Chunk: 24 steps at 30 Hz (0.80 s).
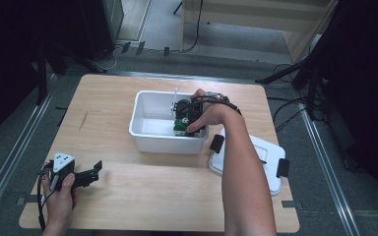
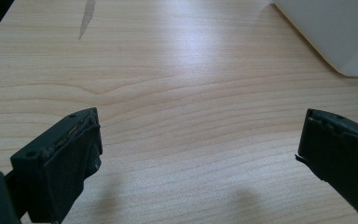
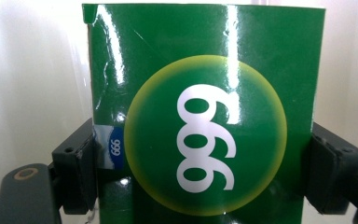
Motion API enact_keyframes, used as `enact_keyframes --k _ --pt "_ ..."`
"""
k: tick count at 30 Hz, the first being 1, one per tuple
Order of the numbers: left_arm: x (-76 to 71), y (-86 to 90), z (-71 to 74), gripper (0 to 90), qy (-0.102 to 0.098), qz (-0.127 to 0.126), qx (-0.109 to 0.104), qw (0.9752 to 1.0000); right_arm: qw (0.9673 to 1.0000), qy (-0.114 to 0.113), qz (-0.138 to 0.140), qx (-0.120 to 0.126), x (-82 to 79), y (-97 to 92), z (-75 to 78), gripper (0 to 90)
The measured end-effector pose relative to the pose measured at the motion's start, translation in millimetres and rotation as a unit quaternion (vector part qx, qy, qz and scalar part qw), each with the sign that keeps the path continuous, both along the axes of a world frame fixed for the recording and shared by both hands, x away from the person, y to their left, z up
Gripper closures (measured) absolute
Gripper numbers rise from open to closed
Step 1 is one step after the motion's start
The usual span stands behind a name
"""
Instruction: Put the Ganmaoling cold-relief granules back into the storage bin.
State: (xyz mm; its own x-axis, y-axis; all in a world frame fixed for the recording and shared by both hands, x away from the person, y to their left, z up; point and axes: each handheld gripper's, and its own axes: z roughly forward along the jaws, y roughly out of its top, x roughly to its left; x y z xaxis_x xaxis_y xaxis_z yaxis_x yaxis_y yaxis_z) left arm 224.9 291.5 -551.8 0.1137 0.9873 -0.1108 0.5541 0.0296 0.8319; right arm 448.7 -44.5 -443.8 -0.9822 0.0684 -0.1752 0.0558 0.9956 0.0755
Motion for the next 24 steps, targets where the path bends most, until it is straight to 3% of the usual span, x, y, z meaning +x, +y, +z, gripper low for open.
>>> enact_keyframes --k 7,18,20,24 --pt "0.1 0.0 0.0 0.2 0.0 0.0 0.001 1.0 1.0 0.002 0.007 -0.006 -0.1 -1.0 -2.7 15.3" --pt "-0.1 0.2 0.0 0.2 0.0 -0.002 -0.002 1.0 0.9999 -0.003 -0.009 -0.013 -1.0 -4.0 -2.7 13.1" --pt "-0.1 0.3 0.0 0.2 0.0 -0.001 -0.002 1.0 0.9998 -0.012 -0.014 -0.008 -1.3 -4.3 -0.5 13.2" --pt "0.0 0.6 0.0 0.2 0.0 -0.002 -0.001 1.0 0.9997 -0.007 -0.023 0.001 -2.5 -5.0 7.3 12.6"
